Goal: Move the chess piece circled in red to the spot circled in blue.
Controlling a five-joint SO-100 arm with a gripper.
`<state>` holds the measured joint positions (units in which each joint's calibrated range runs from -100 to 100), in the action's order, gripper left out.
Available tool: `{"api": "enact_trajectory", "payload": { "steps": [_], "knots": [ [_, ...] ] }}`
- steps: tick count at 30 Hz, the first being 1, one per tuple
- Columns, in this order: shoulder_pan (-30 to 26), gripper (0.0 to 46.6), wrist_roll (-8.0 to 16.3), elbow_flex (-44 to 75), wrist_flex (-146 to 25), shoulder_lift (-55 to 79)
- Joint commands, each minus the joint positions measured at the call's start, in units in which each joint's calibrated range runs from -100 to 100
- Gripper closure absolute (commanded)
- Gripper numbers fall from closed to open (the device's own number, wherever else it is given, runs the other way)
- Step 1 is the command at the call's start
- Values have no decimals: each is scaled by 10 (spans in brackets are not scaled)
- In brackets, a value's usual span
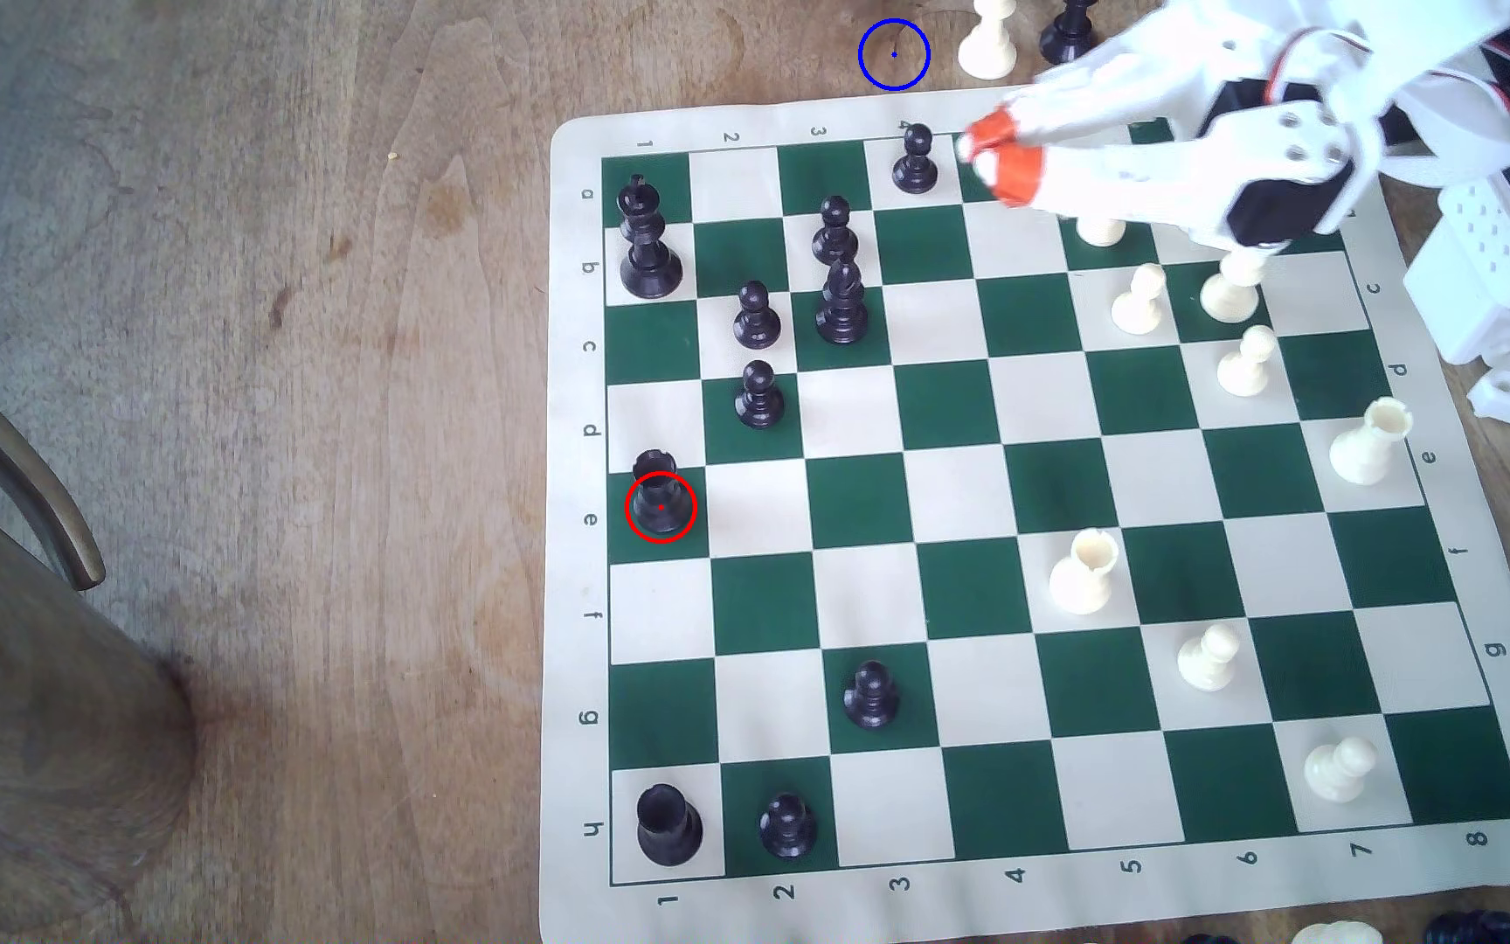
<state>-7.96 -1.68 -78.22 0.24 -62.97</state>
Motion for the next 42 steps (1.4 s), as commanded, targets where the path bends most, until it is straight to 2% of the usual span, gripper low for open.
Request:
{"api": "enact_trajectory", "payload": {
  "steps": [1, 3, 7, 8, 9, 13, 22, 30, 35, 39, 42],
  "knots": [
    [-15, 464, 14, 215, -64, 140],
    [-19, 462, 24, 306, -101, 221],
    [-20, 446, 38, 375, -119, 299],
    [-22, 402, 42, 410, -143, 334],
    [-22, 383, 47, 425, -147, 350],
    [-11, 375, 73, 554, -222, 466],
    [1, 381, 107, 919, -408, 729],
    [28, 373, 123, 1165, -517, 889],
    [50, 358, 125, 1206, -540, 944],
    [55, 291, 129, 1206, -545, 961],
    [47, 290, 137, 1211, -558, 962]
  ]
}}
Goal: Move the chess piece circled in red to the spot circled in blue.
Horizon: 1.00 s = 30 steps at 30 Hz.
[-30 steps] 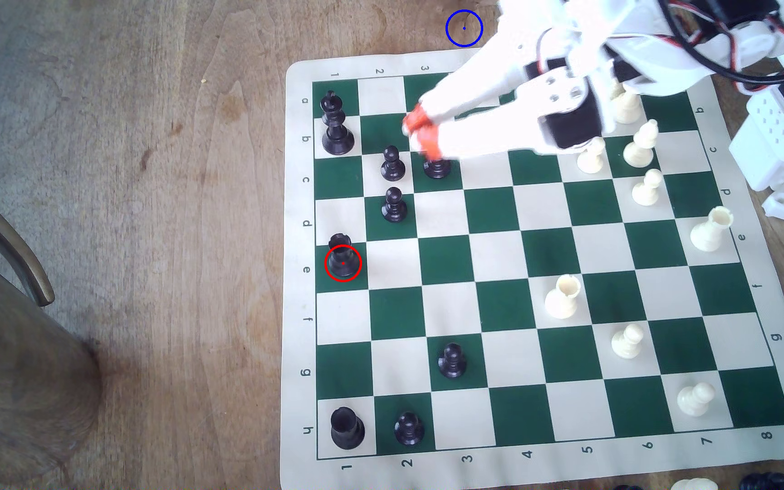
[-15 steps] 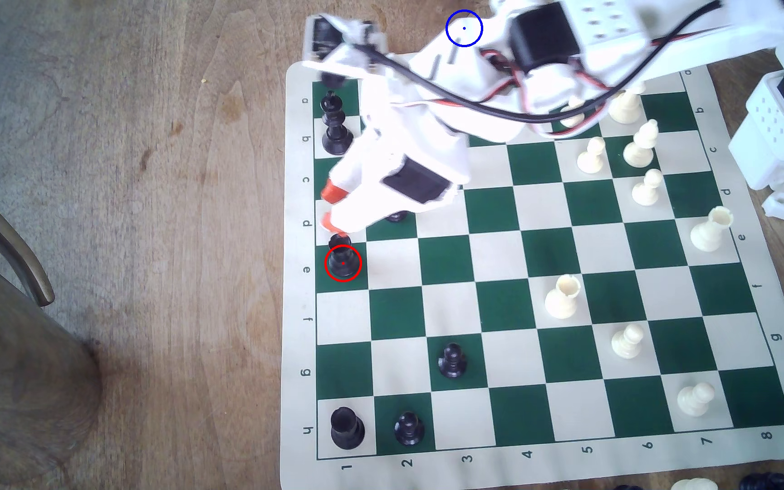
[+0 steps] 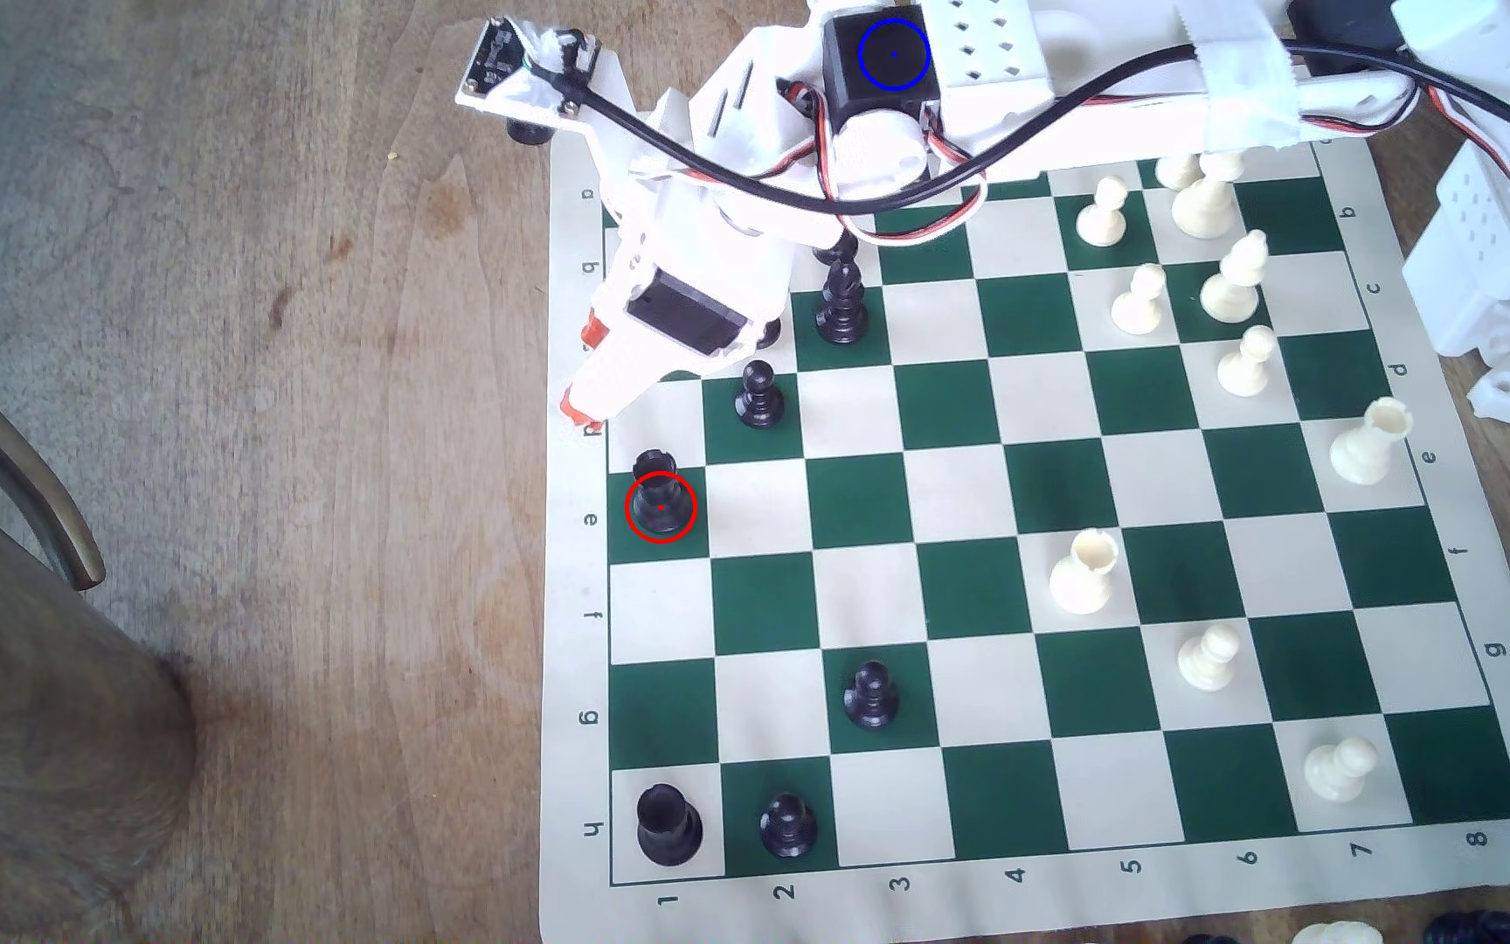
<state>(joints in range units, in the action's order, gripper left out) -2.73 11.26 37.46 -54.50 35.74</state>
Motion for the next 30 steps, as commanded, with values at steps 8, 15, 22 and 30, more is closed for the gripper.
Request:
{"api": "enact_trajectory", "payload": {
  "steps": [8, 15, 22, 30],
  "knots": [
    [-22, 303, 13, 58, -32, 8],
    [-35, 304, 17, 59, -32, 21],
    [-38, 314, 17, 59, -43, 24],
    [-43, 318, 17, 60, -51, 15]
  ]
}}
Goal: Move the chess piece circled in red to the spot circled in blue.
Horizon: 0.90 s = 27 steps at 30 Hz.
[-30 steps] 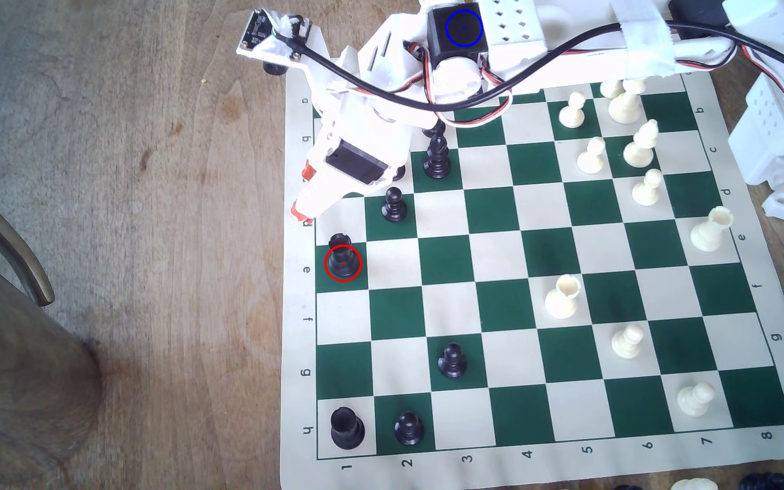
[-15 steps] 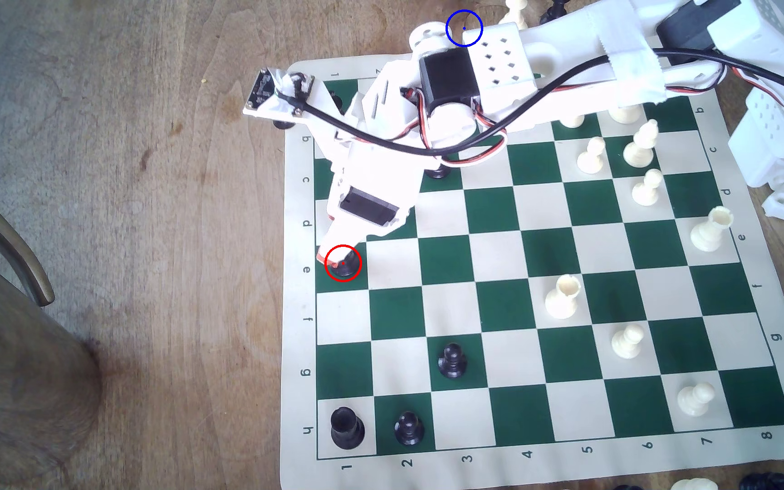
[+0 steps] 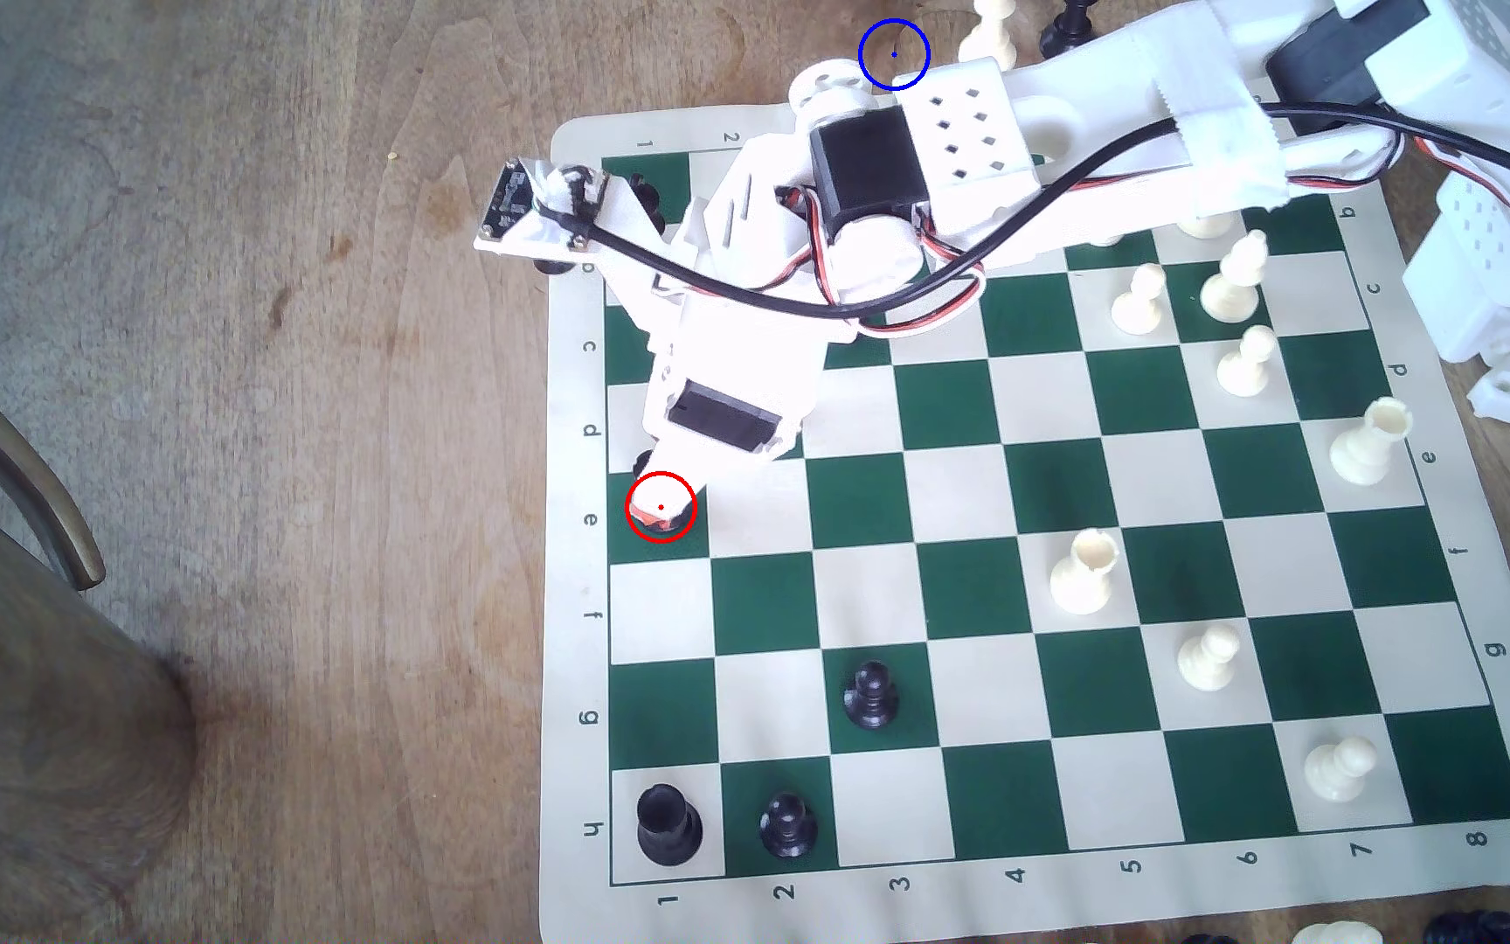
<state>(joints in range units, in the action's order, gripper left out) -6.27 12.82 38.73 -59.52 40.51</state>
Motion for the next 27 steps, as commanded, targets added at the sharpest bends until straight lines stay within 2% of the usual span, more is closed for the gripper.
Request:
{"api": "enact_trajectory", "payload": {
  "steps": [1, 10, 27],
  "knots": [
    [-8, 319, 2, 47, -2, -34],
    [-21, 326, 5, 72, -3, -31],
    [-10, 336, 7, 74, -4, -9]
  ]
}}
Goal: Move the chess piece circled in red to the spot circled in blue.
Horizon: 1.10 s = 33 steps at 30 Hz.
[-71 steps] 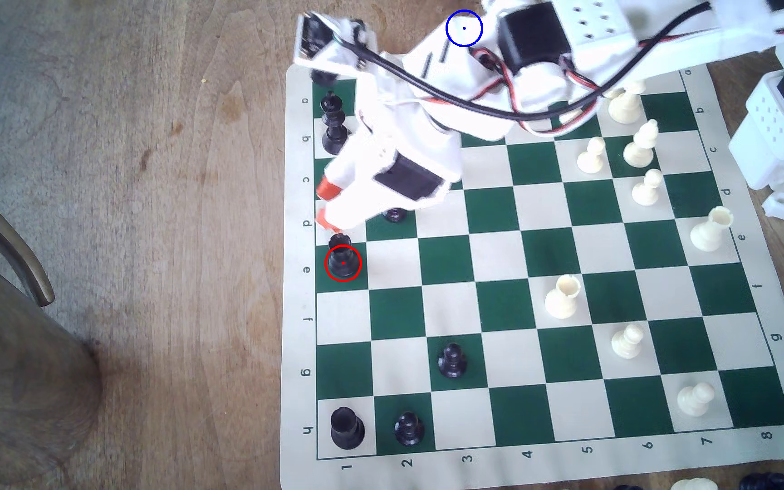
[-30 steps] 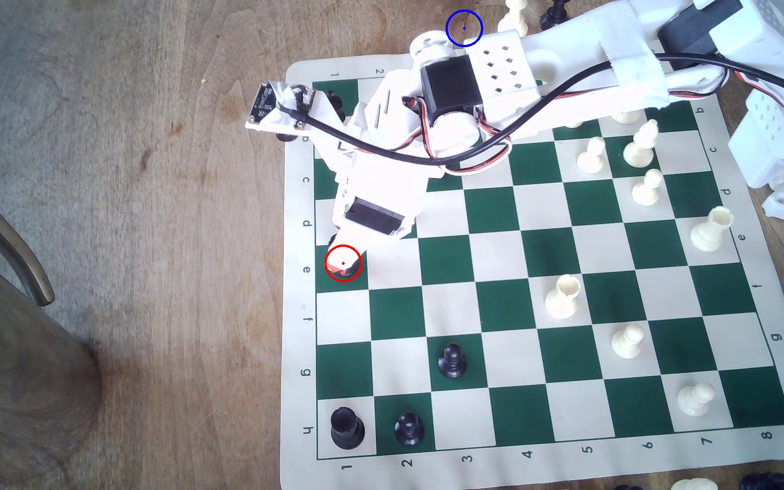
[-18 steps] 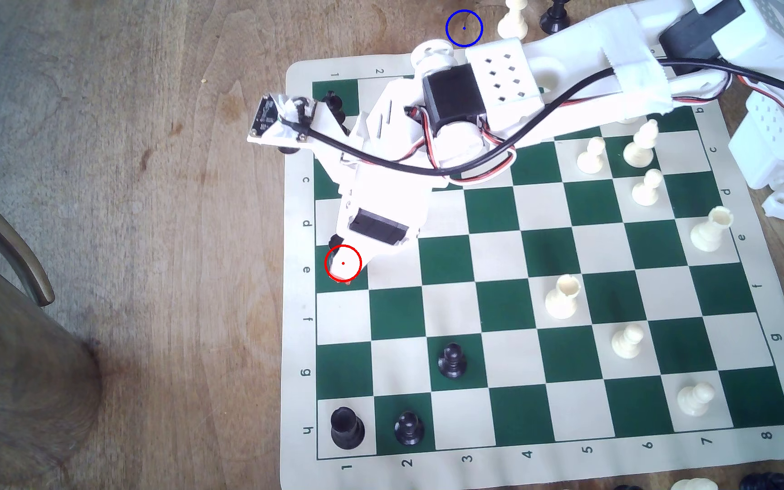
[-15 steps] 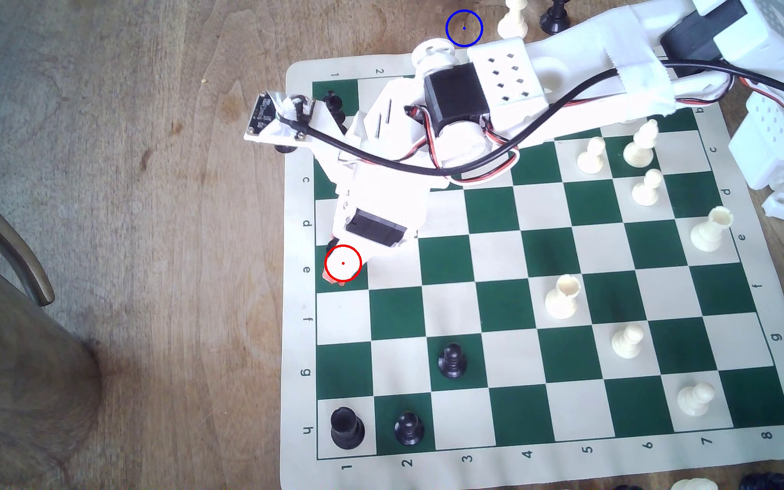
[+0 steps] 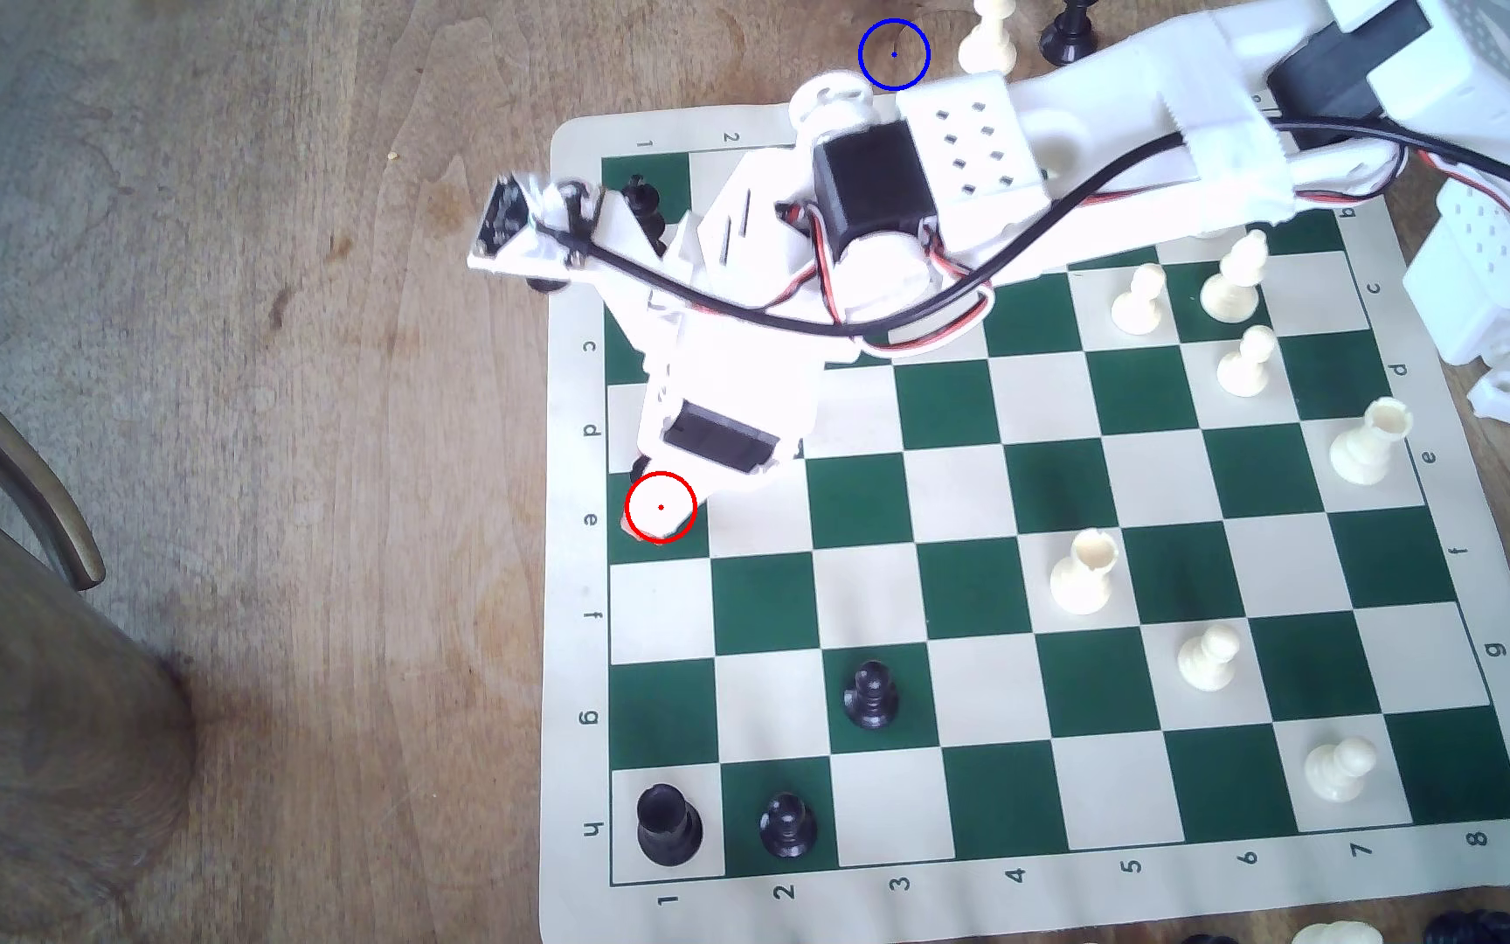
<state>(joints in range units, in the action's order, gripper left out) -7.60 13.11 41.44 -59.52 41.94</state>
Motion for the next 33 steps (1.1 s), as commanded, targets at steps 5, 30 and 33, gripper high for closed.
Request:
{"api": "enact_trajectory", "payload": {
  "steps": [5, 30, 33],
  "knots": [
    [4, 336, 4, 48, -4, -21],
    [6, 434, 5, 264, -94, -19],
    [16, 446, 0, 310, -136, -70]
  ]
}}
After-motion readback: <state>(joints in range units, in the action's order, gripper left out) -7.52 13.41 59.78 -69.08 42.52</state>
